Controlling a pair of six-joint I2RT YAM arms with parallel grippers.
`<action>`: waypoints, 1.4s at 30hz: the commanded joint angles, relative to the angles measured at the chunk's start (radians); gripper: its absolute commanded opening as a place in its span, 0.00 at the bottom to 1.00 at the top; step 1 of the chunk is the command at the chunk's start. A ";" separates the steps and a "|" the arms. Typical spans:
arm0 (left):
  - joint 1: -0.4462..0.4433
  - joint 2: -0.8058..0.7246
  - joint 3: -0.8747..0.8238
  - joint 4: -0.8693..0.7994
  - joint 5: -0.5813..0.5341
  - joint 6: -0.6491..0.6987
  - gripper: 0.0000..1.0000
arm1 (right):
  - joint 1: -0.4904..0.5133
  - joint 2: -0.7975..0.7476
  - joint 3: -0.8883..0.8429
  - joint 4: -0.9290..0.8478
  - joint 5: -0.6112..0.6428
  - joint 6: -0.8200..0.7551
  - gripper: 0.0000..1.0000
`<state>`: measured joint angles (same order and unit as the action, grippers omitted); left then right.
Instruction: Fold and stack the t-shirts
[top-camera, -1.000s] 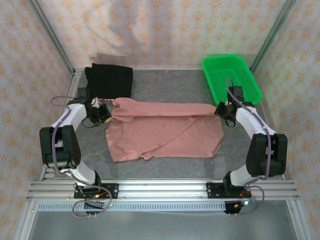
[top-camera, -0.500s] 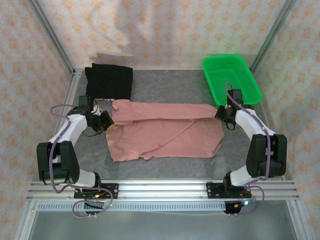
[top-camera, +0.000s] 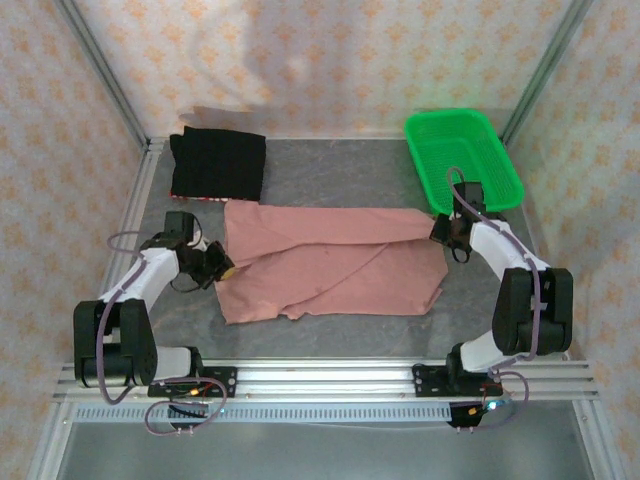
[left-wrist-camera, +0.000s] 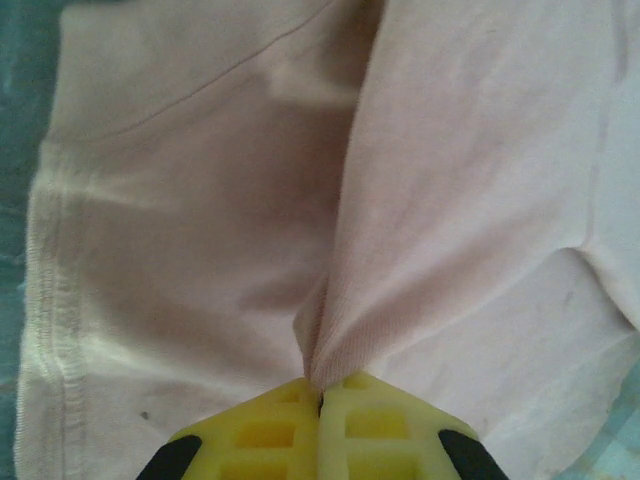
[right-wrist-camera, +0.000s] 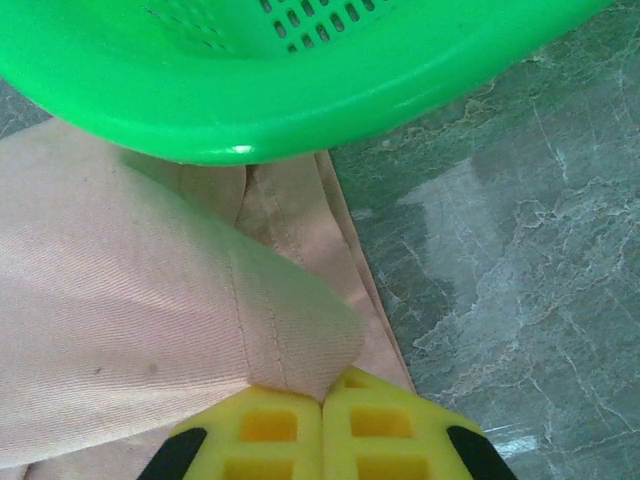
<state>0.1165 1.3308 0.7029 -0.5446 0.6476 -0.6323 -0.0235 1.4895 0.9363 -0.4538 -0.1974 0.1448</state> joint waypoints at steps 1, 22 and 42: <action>-0.009 0.030 -0.024 0.042 -0.003 -0.020 0.00 | -0.009 0.010 -0.018 0.018 0.038 -0.007 0.04; -0.005 0.313 0.471 0.018 -0.119 0.068 0.59 | 0.051 -0.176 0.020 -0.037 -0.215 0.091 0.78; -0.008 0.630 0.513 0.051 -0.345 0.065 0.33 | 0.145 0.327 0.218 0.030 0.086 0.256 0.76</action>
<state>0.0639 1.9457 1.2545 -0.4549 0.4328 -0.5953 0.1181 1.7859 1.1240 -0.4252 -0.1822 0.3710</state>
